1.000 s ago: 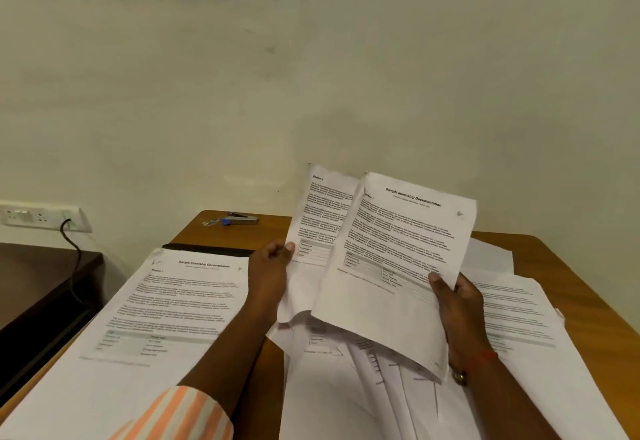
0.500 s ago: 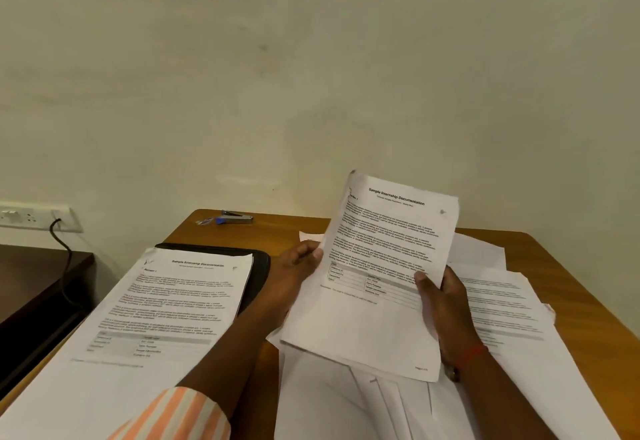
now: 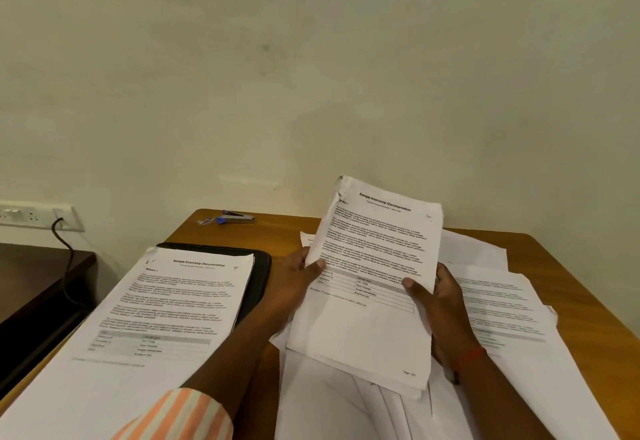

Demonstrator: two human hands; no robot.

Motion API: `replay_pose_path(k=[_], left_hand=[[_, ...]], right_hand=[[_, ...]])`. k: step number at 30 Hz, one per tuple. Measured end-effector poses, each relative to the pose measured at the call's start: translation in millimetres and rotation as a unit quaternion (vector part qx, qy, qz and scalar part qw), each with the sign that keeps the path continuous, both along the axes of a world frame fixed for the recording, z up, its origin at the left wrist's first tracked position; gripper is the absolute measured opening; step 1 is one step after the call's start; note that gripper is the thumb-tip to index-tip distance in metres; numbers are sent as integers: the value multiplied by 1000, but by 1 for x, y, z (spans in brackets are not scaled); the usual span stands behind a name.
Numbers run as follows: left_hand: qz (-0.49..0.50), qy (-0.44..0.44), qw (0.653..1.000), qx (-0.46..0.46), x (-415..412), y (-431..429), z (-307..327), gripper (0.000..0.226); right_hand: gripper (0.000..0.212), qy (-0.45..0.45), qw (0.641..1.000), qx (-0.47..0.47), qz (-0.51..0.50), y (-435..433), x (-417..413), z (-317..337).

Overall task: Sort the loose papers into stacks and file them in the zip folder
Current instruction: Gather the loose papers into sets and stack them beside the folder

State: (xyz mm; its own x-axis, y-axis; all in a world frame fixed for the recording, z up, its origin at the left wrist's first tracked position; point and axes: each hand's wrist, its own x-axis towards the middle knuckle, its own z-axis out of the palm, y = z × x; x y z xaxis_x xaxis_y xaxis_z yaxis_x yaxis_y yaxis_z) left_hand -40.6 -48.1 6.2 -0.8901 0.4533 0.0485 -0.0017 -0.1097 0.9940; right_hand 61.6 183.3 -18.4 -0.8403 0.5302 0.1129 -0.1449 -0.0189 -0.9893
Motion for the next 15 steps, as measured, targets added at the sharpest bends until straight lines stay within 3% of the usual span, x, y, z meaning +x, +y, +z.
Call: replay_pose_path(k=[9, 15], left_hand=[[11, -10, 1000, -21, -3, 2, -2, 26], [80, -53, 993, -63, -5, 4, -5, 20]], right_hand=[[42, -13, 998, -17, 57, 5, -4, -6], [24, -60, 978, 49, -194, 26, -1, 6]])
